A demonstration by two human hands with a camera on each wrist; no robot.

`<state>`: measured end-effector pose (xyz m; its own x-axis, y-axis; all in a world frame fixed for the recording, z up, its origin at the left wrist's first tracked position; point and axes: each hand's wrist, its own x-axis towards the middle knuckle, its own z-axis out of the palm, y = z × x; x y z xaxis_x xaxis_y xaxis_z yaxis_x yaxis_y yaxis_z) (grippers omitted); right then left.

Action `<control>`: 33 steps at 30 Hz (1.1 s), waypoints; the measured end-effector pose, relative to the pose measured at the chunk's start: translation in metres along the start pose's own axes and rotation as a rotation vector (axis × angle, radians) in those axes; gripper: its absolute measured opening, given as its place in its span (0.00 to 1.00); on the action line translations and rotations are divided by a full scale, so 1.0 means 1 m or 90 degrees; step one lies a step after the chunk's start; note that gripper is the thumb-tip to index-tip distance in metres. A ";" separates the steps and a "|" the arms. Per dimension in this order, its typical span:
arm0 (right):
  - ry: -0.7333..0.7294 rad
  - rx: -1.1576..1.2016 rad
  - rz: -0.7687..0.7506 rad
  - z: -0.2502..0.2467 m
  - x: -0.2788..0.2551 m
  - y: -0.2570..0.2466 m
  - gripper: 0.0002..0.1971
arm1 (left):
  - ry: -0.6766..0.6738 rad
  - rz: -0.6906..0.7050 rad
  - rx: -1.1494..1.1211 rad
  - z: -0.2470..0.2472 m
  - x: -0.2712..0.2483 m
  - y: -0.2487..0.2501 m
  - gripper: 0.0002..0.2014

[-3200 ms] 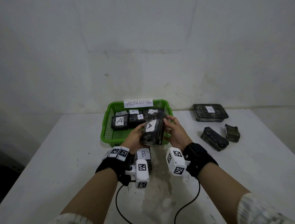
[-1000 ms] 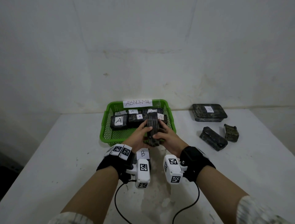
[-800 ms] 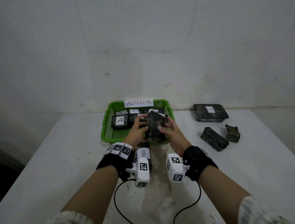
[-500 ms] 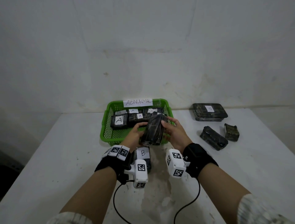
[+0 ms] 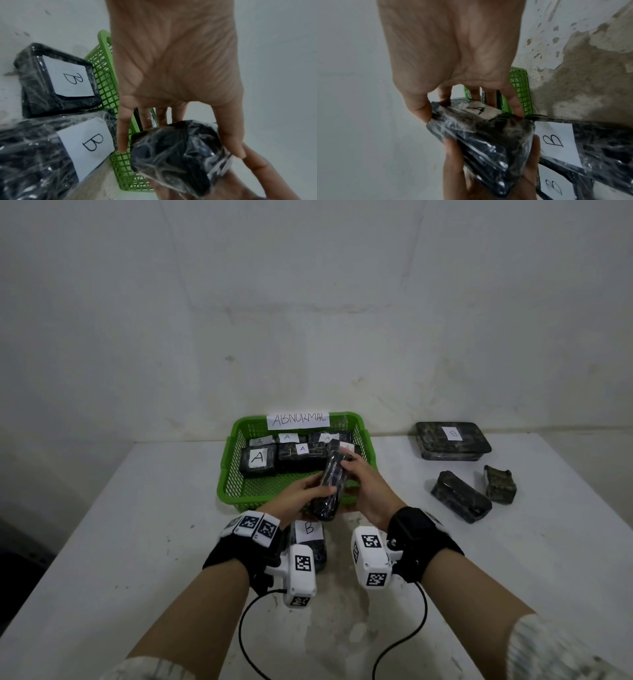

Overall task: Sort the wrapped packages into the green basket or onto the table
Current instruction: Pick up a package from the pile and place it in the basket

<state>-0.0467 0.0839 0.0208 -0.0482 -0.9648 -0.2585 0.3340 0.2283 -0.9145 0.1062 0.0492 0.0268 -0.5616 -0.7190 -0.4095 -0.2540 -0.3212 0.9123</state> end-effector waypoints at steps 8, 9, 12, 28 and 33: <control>0.084 -0.100 -0.042 0.004 0.000 0.002 0.10 | -0.016 0.003 0.026 0.000 -0.003 0.000 0.32; 0.076 -0.100 -0.033 0.003 0.000 0.001 0.10 | -0.014 0.008 0.024 0.000 -0.003 -0.001 0.32; 0.052 -0.102 -0.027 0.000 0.000 -0.002 0.08 | -0.005 0.014 0.024 0.001 -0.003 -0.001 0.32; 0.052 -0.082 -0.031 -0.004 -0.003 0.005 0.28 | 0.018 0.016 -0.041 0.005 0.004 0.000 0.30; 0.014 -0.064 0.022 -0.006 -0.003 0.004 0.36 | 0.025 0.021 -0.032 0.005 0.003 -0.002 0.29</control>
<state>-0.0504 0.0885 0.0159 -0.0590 -0.9533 -0.2962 0.2397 0.2745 -0.9312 0.1011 0.0506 0.0239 -0.5371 -0.7532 -0.3799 -0.1955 -0.3269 0.9246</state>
